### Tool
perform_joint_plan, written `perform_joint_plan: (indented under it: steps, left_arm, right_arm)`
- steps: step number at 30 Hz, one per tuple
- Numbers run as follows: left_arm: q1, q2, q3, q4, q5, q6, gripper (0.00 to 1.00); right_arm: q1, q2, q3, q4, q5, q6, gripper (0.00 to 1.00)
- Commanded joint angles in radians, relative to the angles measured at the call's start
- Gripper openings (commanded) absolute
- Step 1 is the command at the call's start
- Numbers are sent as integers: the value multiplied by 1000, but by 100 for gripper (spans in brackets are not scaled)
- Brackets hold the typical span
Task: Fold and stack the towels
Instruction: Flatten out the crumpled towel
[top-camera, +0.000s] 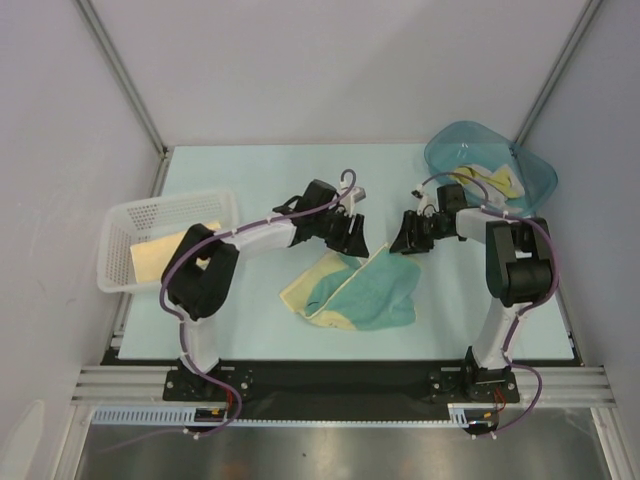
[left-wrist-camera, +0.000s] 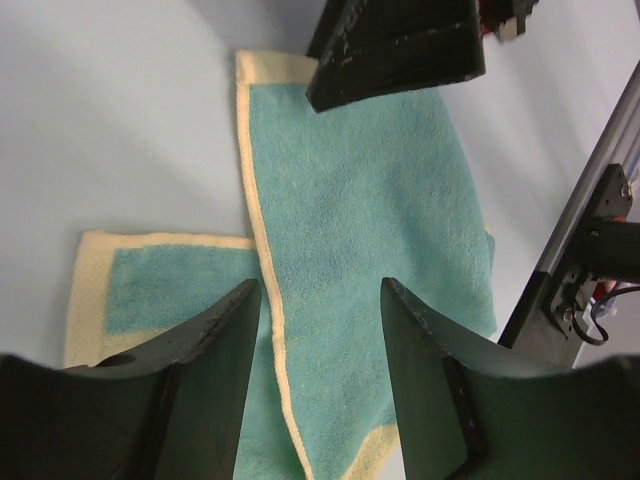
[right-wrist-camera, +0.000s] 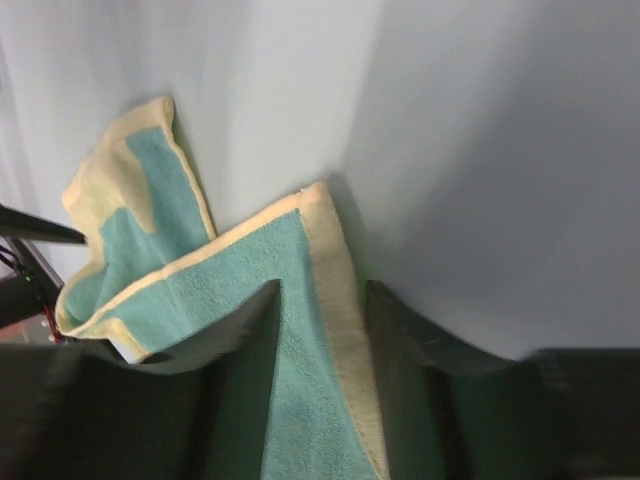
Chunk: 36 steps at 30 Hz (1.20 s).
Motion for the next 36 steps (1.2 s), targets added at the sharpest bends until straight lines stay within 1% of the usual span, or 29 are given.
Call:
perform_joint_plan:
  steps: [1,3,4,5,7,9,13,21,27,30,32,36]
  left_arm:
    - [20,-58,-5,94,59,-28,58]
    - [27,-45,2,85,62,-23,58]
    - [31,-44,6,85,65,-23,58]
    - [33,-41,3,91,82,-23,59]
    - [37,-33,4,113,106,-16,60]
    - [43,-28,7,145,170,1,62]
    - [45,-4,45,148,238,59,64]
    - [59,39,102,111,339,177,68]
    - [66,54,127,67,301,249,69]
    - [85,64,119,83,310,237,70]
    - [96,65,102,126,356,217,70]
    - [91,74,96,160,408,184,70]
  right_arm:
    - [0,18,12,-78,-39,-72,40]
    - [-2,9,-4,-68,-62,-66,31]
    - [-2,4,-8,-42,-75,-52,19]
    - [1,-4,-14,-25,-123,-43,14]
    - [12,-40,-45,41,-182,-31,5]
    - [38,-94,-74,82,-227,-29,1]
    - [67,-143,-93,127,-286,-40,0]
    - [87,-175,-93,113,-340,-52,0]
    - [89,-208,-103,127,-386,-49,0]
    - [87,-215,-100,126,-397,-48,0]
    - [86,-214,-100,126,-394,-45,0]
    - [86,-202,-96,130,-402,-42,0]
